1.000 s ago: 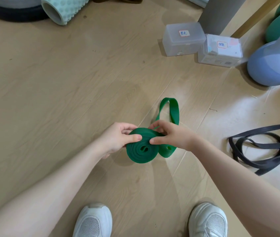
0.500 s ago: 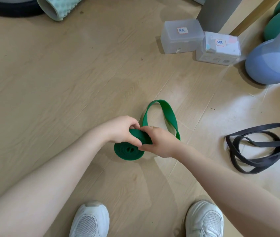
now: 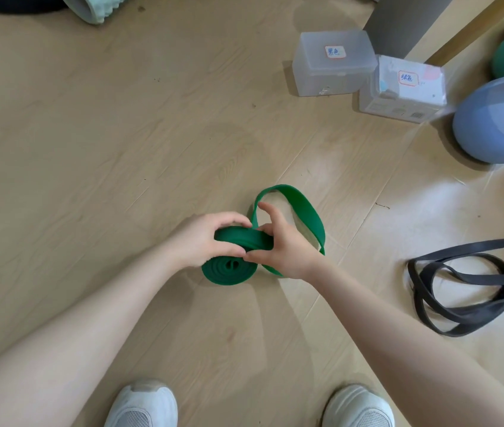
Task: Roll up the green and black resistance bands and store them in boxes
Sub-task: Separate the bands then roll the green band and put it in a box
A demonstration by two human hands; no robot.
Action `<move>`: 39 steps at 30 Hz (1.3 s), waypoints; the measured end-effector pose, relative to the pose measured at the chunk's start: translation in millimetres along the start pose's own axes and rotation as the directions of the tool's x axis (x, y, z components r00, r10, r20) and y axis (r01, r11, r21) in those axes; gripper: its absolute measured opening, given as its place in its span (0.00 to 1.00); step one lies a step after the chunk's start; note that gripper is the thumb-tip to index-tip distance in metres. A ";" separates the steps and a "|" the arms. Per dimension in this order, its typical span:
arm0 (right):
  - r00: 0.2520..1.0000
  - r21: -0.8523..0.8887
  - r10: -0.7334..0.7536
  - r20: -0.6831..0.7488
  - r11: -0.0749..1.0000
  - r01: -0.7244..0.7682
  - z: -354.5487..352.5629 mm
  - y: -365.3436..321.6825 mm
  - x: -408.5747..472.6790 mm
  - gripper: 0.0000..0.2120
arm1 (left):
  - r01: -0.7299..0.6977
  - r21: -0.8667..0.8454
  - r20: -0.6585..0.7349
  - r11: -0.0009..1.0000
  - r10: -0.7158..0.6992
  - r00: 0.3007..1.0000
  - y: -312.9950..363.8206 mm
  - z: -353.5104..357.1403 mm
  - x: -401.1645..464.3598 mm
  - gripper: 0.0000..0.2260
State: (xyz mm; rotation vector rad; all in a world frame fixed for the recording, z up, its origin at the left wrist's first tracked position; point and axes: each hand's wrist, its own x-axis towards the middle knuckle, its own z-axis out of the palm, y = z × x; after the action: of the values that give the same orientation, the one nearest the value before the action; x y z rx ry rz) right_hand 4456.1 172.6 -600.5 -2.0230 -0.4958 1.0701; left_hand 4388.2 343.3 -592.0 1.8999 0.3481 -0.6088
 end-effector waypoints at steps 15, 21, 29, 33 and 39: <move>0.998 -0.702 0.009 -0.063 0.711 -0.051 -41.9 48.0 93.7 0.21 | 0.105 -0.487 -0.268 0.867 -0.262 0.927 -38.1 -10.9 5.7 0.09; 0.936 -0.302 0.041 -0.349 0.941 -0.154 -43.9 47.2 87.3 0.09 | 0.108 -0.554 -0.305 0.826 -0.322 0.896 -42.1 -8.6 4.1 0.08; 0.881 0.720 0.406 -0.243 0.684 -0.117 -72.4 47.6 9.1 0.15 | 0.050 -0.671 -0.394 0.740 -0.412 0.821 -42.1 -14.5 -0.9 0.06; 0.728 0.878 0.601 -0.330 0.478 0.003 -82.1 51.7 -19.5 0.13 | 0.020 -0.699 -0.407 0.715 -0.421 0.811 -36.9 -12.8 -9.3 0.05; 0.701 0.770 0.602 -0.384 0.628 -0.118 -102.1 59.4 -56.7 0.19 | -0.055 -0.733 -0.416 0.678 -0.383 0.825 -20.8 -21.6 -27.8 0.05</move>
State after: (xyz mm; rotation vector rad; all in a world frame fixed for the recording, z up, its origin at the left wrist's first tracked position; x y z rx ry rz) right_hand 4506.7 53.0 -582.7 -1.6274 0.6702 0.5893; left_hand 4360.2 372.5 -585.8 1.2105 0.9997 0.0175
